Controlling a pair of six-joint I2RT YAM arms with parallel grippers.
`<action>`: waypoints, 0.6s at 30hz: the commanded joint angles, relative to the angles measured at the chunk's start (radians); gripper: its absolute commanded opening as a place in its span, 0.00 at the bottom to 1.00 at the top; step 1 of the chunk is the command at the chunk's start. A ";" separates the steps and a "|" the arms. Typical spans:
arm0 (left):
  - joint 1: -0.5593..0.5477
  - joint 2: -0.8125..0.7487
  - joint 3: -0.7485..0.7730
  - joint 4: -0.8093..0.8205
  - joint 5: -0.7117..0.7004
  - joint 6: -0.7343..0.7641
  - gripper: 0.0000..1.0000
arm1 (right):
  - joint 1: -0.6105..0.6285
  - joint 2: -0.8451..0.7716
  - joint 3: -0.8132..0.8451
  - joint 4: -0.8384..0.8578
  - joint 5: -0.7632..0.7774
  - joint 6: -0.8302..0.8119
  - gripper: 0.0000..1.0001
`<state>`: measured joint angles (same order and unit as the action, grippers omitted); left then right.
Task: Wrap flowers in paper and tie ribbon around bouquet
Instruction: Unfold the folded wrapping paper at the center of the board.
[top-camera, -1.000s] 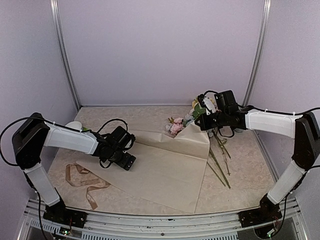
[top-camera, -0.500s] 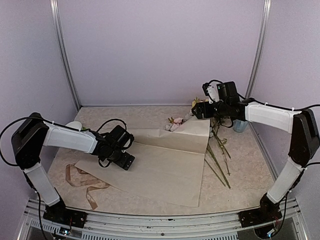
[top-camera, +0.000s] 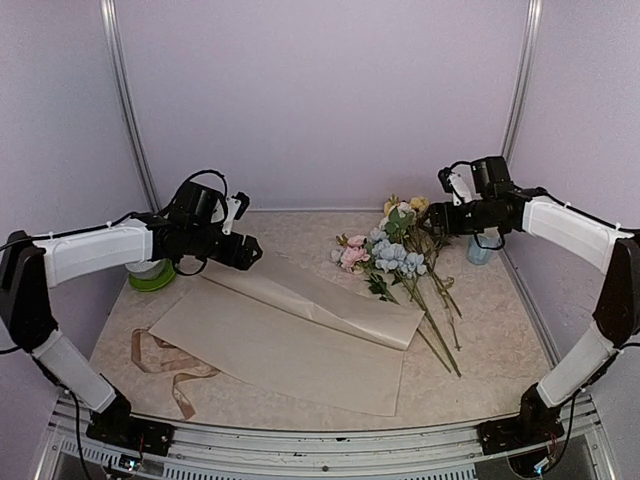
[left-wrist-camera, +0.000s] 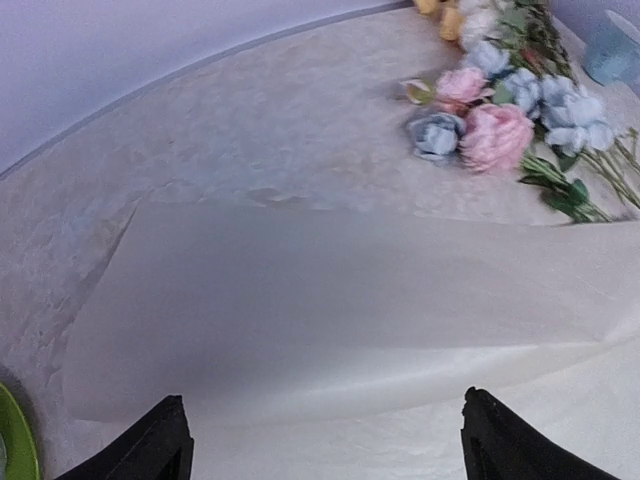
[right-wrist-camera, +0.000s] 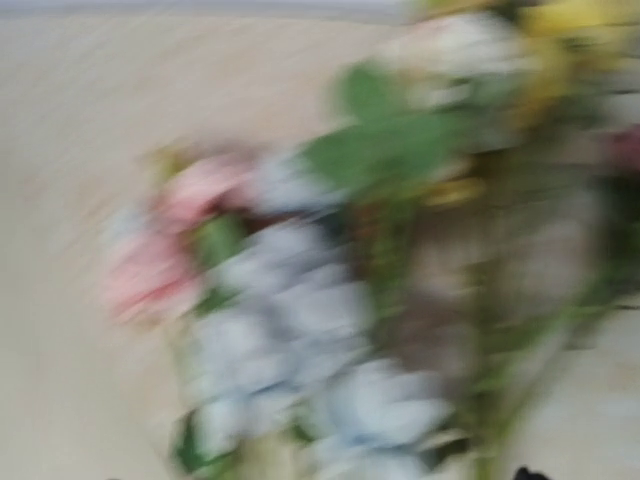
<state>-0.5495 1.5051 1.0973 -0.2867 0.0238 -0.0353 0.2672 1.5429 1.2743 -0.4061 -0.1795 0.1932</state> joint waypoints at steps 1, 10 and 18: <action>0.107 0.221 0.045 -0.095 0.002 -0.035 0.85 | 0.114 0.061 0.024 -0.087 -0.267 -0.125 0.82; 0.105 0.279 -0.008 0.024 0.041 -0.073 0.83 | 0.247 0.247 0.076 -0.234 -0.114 -0.126 0.92; 0.103 0.322 -0.024 0.016 0.022 -0.063 0.83 | 0.215 0.124 -0.066 -0.261 -0.068 -0.002 0.93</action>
<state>-0.4442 1.8061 1.0714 -0.2905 0.0479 -0.0937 0.5110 1.7580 1.2678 -0.6353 -0.2584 0.1181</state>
